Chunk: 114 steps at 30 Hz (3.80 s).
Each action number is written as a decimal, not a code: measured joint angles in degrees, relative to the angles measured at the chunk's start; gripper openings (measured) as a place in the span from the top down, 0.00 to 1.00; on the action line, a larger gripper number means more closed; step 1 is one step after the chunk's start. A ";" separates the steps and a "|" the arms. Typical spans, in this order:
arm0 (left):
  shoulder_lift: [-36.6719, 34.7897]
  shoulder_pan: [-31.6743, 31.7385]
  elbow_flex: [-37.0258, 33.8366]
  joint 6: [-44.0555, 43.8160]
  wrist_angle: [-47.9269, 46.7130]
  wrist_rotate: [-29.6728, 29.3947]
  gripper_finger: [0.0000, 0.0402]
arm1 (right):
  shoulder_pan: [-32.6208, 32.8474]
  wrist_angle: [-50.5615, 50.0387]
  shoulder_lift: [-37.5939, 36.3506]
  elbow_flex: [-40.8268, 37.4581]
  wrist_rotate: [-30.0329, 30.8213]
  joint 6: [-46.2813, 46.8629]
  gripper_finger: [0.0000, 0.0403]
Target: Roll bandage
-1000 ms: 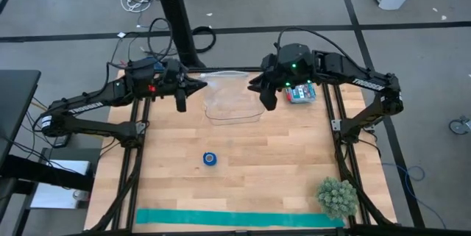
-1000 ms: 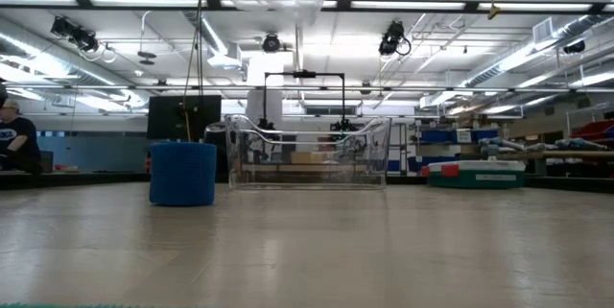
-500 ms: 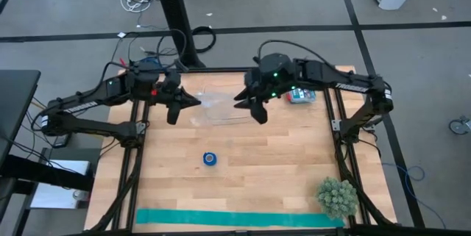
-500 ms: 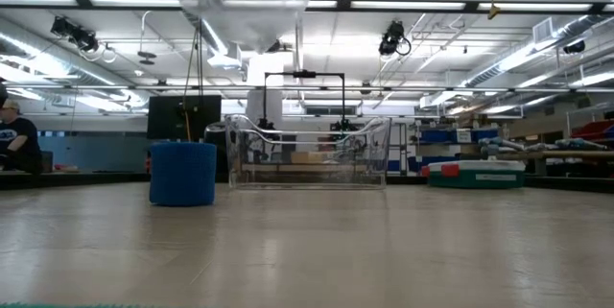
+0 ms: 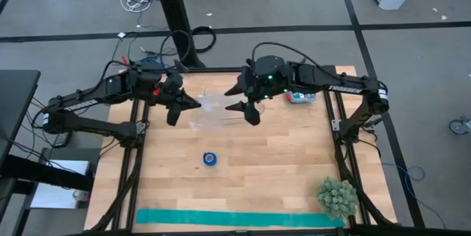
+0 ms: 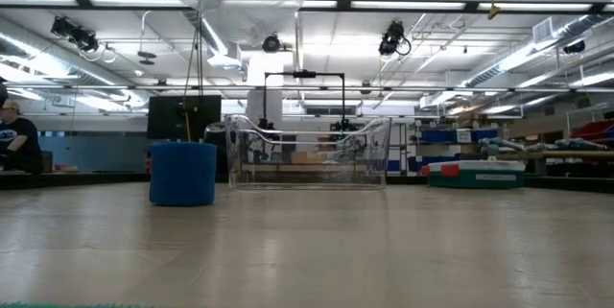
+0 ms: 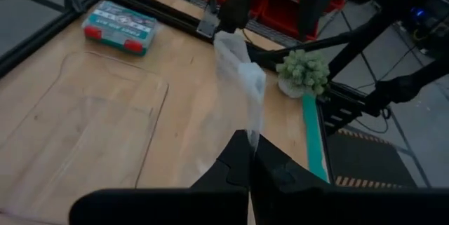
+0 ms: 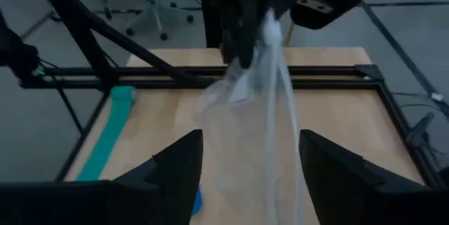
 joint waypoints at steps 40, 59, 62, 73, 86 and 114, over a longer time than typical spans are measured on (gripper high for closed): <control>7.34 -0.47 -0.07 -21.87 13.03 -3.10 1.00 | 2.32 3.97 7.67 -0.02 -3.54 -4.60 0.44; 9.71 -0.47 -0.07 -20.74 14.94 -1.15 1.00 | 3.04 -0.38 7.57 -0.02 1.42 -1.76 0.48; 9.72 -0.80 -0.07 -20.64 14.50 -0.98 1.00 | 2.70 0.24 6.72 -0.02 -0.51 -1.24 0.49; 9.72 -0.78 -0.07 -20.29 14.64 -0.71 1.00 | 2.66 2.74 6.42 0.00 -9.18 -2.99 0.56; 9.72 -0.81 -0.04 -19.17 13.85 1.42 0.99 | 5.68 -2.31 4.67 0.02 -5.66 -18.53 0.62; 3.13 -2.18 0.00 -11.90 -6.60 2.70 1.00 | 4.91 -5.36 0.25 0.02 -0.40 -3.18 0.63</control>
